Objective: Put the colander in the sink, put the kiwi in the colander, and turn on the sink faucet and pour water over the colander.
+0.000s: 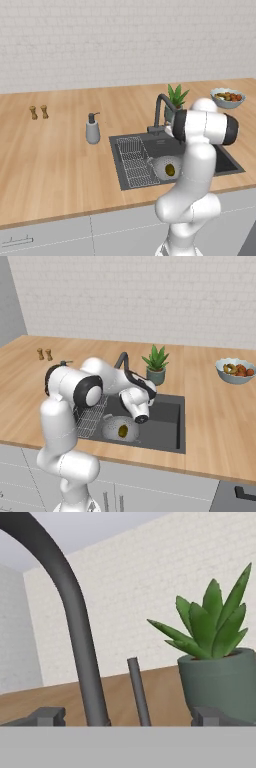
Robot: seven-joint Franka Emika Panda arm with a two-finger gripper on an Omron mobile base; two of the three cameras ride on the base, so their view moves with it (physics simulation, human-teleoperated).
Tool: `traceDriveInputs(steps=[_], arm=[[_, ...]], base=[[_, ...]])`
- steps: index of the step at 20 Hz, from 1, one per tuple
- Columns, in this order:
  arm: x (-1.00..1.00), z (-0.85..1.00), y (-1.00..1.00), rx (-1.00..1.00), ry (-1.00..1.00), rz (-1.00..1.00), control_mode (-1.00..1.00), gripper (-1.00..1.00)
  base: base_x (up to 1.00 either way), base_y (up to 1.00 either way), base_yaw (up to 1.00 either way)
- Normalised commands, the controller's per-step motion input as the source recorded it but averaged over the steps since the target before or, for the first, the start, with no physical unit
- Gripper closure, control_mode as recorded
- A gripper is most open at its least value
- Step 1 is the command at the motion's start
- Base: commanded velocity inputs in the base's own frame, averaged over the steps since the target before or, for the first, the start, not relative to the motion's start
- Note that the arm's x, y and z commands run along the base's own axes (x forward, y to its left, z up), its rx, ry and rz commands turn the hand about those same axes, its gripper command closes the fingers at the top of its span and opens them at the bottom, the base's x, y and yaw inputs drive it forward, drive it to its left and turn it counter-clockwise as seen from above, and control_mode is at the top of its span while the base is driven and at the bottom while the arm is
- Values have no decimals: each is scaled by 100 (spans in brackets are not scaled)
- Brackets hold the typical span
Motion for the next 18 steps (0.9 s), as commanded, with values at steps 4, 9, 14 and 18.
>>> traceDriveInputs(steps=[4,9,14,18], arm=[[36,-1,-1,0,0,0,-100,-100],[41,-1,-5,0,0,0,-100,-100],[29,-3,-1,0,0,0,-100,-100],[23,0,0,0,0,0,-100,-100]], base=[[0,0,0],[0,0,0],[0,0,0],[0,0,0]])
